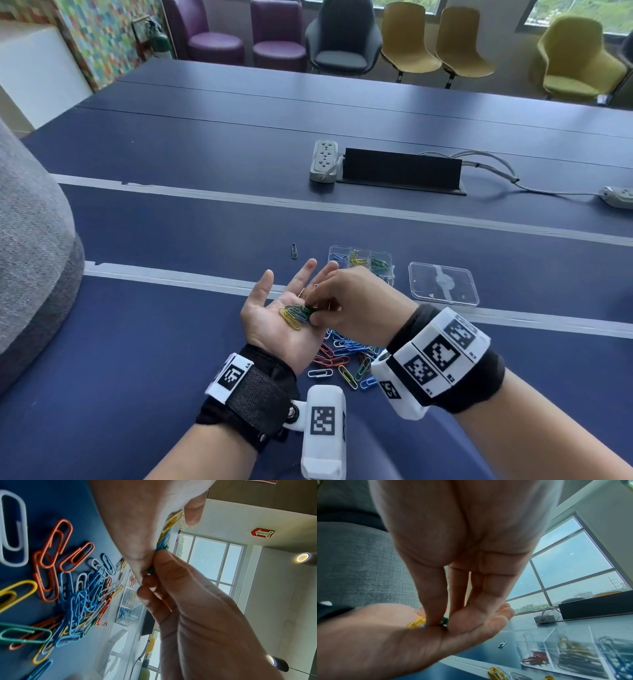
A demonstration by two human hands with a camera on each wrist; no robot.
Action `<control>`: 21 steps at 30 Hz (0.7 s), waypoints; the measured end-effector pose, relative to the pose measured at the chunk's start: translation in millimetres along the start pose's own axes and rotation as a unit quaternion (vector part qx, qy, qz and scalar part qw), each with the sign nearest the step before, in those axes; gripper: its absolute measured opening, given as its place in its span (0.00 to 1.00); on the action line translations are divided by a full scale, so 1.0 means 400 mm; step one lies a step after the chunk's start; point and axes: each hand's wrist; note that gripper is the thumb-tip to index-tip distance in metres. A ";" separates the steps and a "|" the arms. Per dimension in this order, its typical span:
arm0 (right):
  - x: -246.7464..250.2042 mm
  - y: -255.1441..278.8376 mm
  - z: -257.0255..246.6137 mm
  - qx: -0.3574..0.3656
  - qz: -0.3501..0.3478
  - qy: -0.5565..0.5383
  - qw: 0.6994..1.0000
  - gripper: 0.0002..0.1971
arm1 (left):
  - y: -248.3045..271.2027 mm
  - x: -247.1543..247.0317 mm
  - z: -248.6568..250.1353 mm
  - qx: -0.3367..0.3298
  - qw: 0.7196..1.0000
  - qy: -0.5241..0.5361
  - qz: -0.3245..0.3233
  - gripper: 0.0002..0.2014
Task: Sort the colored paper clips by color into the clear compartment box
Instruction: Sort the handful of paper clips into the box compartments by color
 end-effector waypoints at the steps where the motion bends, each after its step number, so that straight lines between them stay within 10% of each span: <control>1: -0.001 -0.002 0.002 -0.005 -0.001 -0.001 1.000 0.09 | -0.001 0.001 0.000 0.000 1.000 0.001 -0.001 0.31; 13: 0.016 -0.004 0.034 0.004 0.113 -0.122 0.986 0.12 | -0.009 0.015 -0.001 -0.022 1.000 -0.012 -0.003 0.31; 21: 0.109 -0.038 0.207 -0.165 0.200 -0.107 0.960 0.09 | -0.005 0.014 0.018 -0.019 1.000 -0.001 -0.019 0.32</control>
Point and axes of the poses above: each hand's wrist, its own y-axis away from the middle knuckle, its own x-axis out of the back of the hand, z = x × y, and after that the axes turned 15 degrees about -z, right-handed
